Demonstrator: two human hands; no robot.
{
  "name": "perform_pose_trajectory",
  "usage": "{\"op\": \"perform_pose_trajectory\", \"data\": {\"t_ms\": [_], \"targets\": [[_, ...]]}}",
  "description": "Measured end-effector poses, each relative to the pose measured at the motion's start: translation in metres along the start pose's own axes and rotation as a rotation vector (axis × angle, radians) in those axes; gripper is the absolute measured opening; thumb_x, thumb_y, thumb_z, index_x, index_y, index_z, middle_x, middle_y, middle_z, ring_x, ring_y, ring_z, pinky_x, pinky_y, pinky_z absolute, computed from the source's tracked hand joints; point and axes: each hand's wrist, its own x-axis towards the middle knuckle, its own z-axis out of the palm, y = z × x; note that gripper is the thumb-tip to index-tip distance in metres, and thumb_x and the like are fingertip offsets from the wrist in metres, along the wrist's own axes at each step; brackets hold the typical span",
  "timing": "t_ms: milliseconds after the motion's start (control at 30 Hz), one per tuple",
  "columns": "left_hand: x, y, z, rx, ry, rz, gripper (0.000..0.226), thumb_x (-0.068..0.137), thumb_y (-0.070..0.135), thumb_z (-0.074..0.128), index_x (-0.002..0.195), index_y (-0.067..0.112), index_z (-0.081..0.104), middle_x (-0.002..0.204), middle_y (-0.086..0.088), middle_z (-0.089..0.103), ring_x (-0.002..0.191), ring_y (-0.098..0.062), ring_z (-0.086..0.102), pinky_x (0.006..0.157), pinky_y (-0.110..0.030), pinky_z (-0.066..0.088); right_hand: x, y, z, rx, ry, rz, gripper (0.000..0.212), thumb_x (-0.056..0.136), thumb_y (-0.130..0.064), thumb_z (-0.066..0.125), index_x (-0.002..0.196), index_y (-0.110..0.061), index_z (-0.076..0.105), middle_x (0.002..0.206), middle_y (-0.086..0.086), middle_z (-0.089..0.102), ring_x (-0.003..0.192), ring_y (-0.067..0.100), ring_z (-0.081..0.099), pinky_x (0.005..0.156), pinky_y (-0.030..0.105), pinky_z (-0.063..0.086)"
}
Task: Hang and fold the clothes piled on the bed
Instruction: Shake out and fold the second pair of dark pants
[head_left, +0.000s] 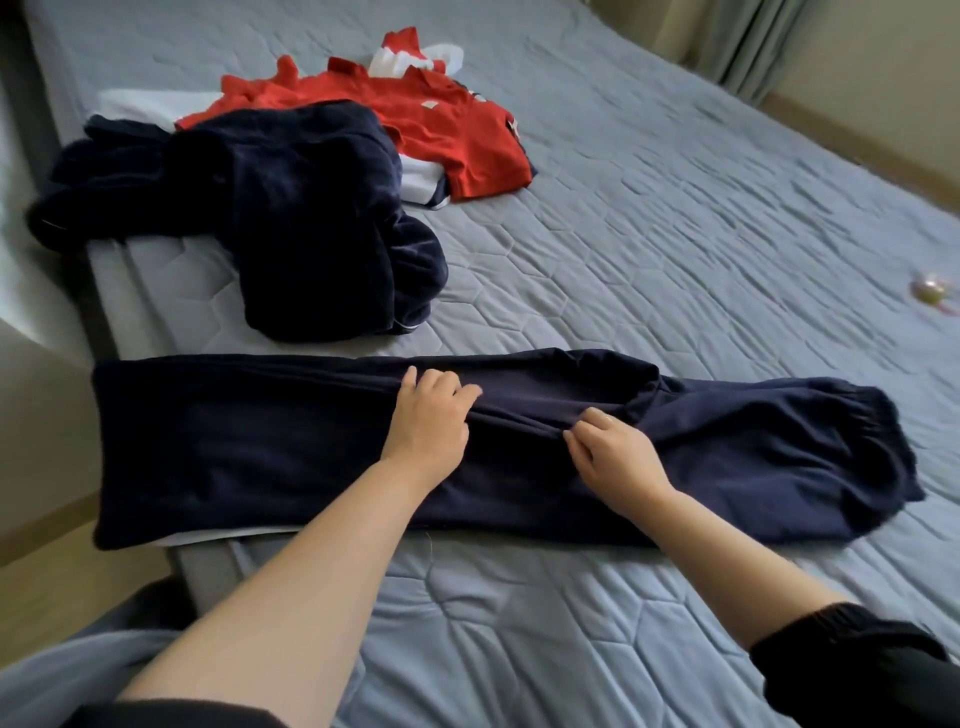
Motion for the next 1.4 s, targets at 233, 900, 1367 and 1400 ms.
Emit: {"op": "perform_pose_trajectory", "data": {"t_ms": [233, 900, 1367, 1400], "targets": [[-0.005, -0.005, 0.002, -0.026, -0.104, -0.002, 0.021, 0.087, 0.013, 0.054, 0.106, 0.016, 0.064, 0.103, -0.002, 0.056, 0.1, -0.021, 0.049, 0.087, -0.029, 0.034, 0.013, 0.032, -0.004, -0.154, -0.395, 0.301, 0.035, 0.084, -0.008, 0.051, 0.116, -0.018, 0.061, 0.116, 0.003, 0.058, 0.106, 0.028, 0.057, 0.082, 0.035, 0.048], [0.014, -0.006, -0.012, -0.179, 0.065, -0.128, 0.03, 0.086, 0.012, 0.059, 0.116, 0.009, 0.059, 0.112, -0.008, 0.058, 0.106, -0.028, 0.052, 0.087, -0.038, 0.041, 0.096, 0.08, -0.009, -0.363, -0.149, 0.551, 0.031, 0.098, -0.028, 0.048, 0.116, -0.003, 0.05, 0.123, 0.019, 0.055, 0.114, 0.035, 0.048, 0.092, 0.042, 0.037], [-0.016, -0.03, 0.037, 0.12, -0.258, -0.337, 0.064, 0.096, 0.059, 0.015, 0.15, 0.035, -0.01, 0.16, 0.0, -0.016, 0.146, -0.023, -0.017, 0.115, -0.054, -0.002, 0.043, 0.086, 0.029, -0.261, -0.298, 0.877, 0.064, 0.098, -0.047, 0.024, 0.153, -0.016, 0.013, 0.16, 0.009, 0.007, 0.148, 0.023, 0.002, 0.115, 0.056, 0.0], [-0.017, -0.031, 0.037, 0.119, -0.256, -0.365, 0.064, 0.096, 0.059, 0.015, 0.15, 0.035, -0.01, 0.16, 0.0, -0.016, 0.146, -0.024, -0.016, 0.115, -0.054, -0.002, 0.044, 0.09, 0.024, -0.243, -0.302, 0.951, 0.066, 0.098, -0.047, 0.024, 0.153, -0.015, 0.011, 0.16, 0.012, 0.005, 0.148, 0.025, 0.0, 0.115, 0.058, 0.0]]}}
